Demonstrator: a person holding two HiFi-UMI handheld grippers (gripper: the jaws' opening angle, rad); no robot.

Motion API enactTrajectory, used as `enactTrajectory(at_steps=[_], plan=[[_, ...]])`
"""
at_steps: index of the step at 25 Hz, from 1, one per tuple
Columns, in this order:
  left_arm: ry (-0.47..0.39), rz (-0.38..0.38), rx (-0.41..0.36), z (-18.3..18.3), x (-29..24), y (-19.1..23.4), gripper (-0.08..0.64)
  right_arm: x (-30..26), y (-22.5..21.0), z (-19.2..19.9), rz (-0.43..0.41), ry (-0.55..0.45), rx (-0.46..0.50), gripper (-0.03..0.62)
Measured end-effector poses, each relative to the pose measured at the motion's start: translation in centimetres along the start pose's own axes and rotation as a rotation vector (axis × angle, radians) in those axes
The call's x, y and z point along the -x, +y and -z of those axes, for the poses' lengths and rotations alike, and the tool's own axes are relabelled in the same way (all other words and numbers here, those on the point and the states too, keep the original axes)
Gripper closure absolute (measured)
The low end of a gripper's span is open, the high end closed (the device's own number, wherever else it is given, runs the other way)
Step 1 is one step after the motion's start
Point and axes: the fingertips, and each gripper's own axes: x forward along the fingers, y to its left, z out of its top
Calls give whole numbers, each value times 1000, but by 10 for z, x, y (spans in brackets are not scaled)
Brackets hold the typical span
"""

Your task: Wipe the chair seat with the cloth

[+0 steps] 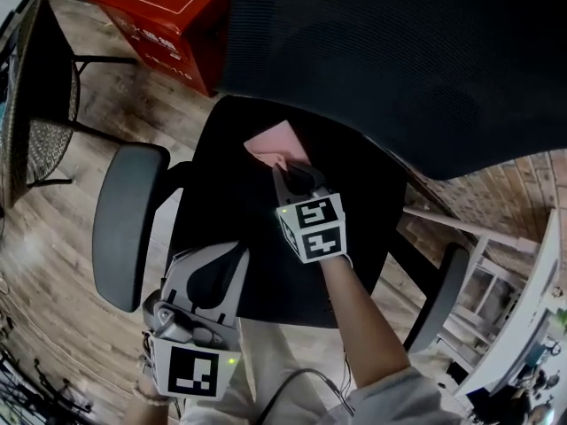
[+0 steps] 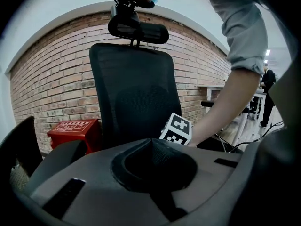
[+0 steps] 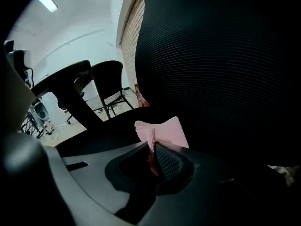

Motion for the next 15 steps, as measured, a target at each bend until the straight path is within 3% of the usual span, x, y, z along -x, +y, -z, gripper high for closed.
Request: enactTrajectory(at_steps=[15], plan=[[-13, 97, -63, -18, -24, -39, 541, 97, -93, 84, 318, 77, -116, 537]])
